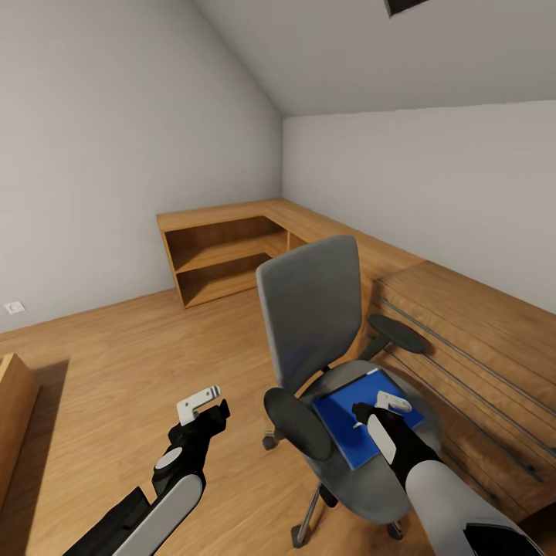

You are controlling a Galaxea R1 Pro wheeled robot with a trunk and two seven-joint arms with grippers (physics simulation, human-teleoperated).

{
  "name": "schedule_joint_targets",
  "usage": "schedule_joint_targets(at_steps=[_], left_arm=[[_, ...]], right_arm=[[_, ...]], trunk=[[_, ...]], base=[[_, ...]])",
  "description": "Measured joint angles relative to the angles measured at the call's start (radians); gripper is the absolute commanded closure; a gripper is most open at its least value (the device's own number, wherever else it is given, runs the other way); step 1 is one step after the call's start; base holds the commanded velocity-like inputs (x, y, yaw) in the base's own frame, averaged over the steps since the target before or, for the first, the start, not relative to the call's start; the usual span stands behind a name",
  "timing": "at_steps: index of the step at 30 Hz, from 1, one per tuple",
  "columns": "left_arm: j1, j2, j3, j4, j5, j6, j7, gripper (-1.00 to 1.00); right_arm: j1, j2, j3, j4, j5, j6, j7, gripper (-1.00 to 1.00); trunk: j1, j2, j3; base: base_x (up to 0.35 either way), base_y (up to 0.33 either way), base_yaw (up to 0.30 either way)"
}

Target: In the bedroom, organize the workspace by keeping the computer under the desk, ensuring the monitor is on the desk, placing the keyboard on the desk next to the monitor, placing the mouse on the desk next to the keyboard, moving the folder from the swivel chair onto the desk next to the mouse, stacking the notebook on top of the folder with the pen on top of the notebook, and positioning the swivel chair next to the desk.

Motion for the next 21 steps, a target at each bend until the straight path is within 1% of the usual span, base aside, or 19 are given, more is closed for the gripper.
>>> schedule_joint_targets(at_steps=[9, 14, 21], left_arm=[[0.0, 0.0, 0.0, 0.0, 0.0, 0.0, 0.0, -1.0], [0.0, -0.001, 0.0, 0.0, 0.0, 0.0, 0.0, -1.0], [0.0, 0.0, -0.001, 0.0, 0.0, 0.0, 0.0, -1.0]], right_arm=[[0.0, 0.0, 0.0, 0.0, 0.0, 0.0, 0.0, -1.0], [0.0, 0.0, 0.0, 0.0, 0.0, 0.0, 0.0, -1.0], [0.0, 0.0, 0.0, 0.0, 0.0, 0.0, 0.0, -1.0]], trunk=[[0.0, 0.0, 0.0], [0.019, -0.035, -0.016], [0.019, -0.035, -0.016]], base=[[0.0, 0.0, 0.0], [0.0, 0.0, 0.0], [0.0, 0.0, 0.0]])
